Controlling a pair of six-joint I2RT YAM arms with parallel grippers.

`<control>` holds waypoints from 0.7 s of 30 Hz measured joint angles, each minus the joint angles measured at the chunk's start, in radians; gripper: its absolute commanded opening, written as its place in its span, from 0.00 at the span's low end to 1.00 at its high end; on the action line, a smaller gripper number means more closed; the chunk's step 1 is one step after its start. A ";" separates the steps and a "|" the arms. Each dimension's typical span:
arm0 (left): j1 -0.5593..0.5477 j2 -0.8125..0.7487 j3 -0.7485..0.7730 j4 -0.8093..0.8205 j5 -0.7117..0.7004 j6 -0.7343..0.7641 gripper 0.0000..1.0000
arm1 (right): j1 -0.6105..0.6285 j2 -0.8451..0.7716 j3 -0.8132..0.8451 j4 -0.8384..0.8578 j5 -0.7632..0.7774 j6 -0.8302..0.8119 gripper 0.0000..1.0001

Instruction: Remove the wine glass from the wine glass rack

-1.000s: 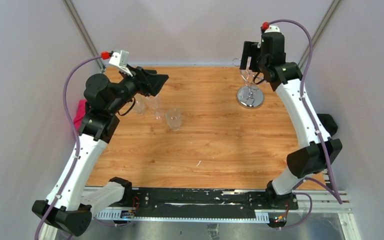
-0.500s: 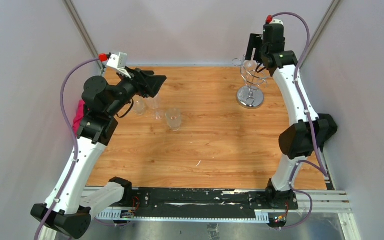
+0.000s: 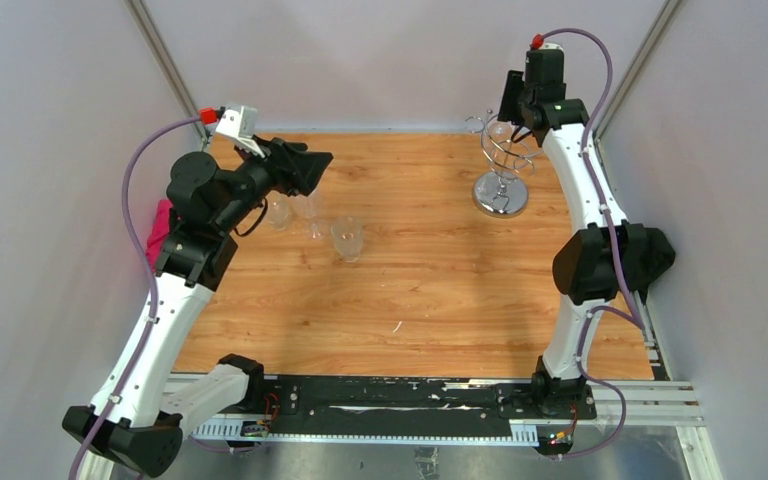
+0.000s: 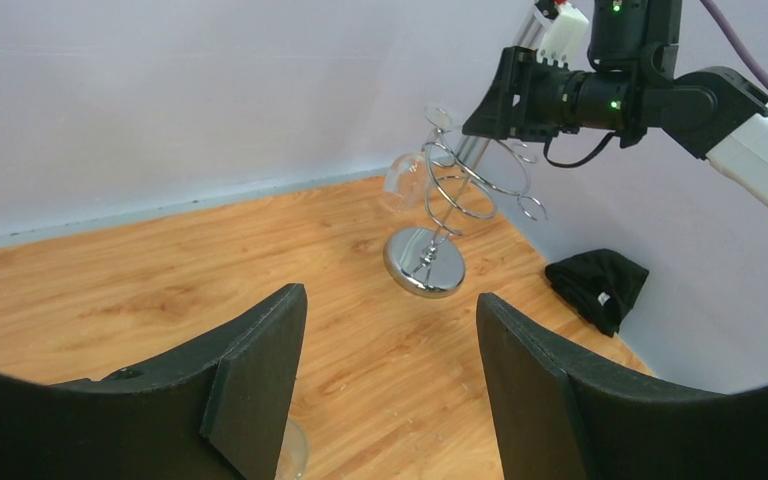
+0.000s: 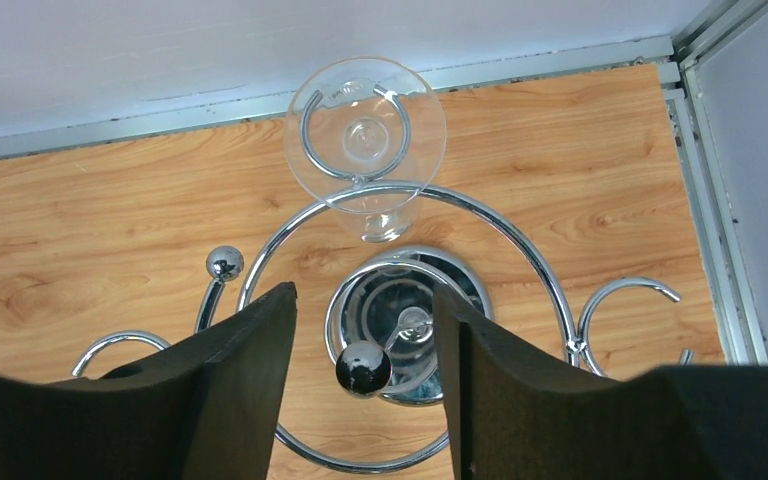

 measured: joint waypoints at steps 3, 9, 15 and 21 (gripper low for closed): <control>0.000 0.006 -0.001 0.000 -0.001 0.004 0.68 | 0.000 -0.005 -0.009 0.010 -0.003 -0.001 0.46; 0.000 0.022 -0.008 0.001 0.000 0.005 0.68 | 0.000 -0.019 -0.026 0.024 -0.008 -0.005 0.31; 0.000 0.024 -0.010 0.002 0.000 0.002 0.68 | 0.000 -0.048 -0.055 0.027 -0.009 -0.008 0.16; 0.000 0.024 -0.021 0.010 0.000 -0.006 0.68 | 0.000 -0.057 -0.068 0.035 -0.010 -0.011 0.00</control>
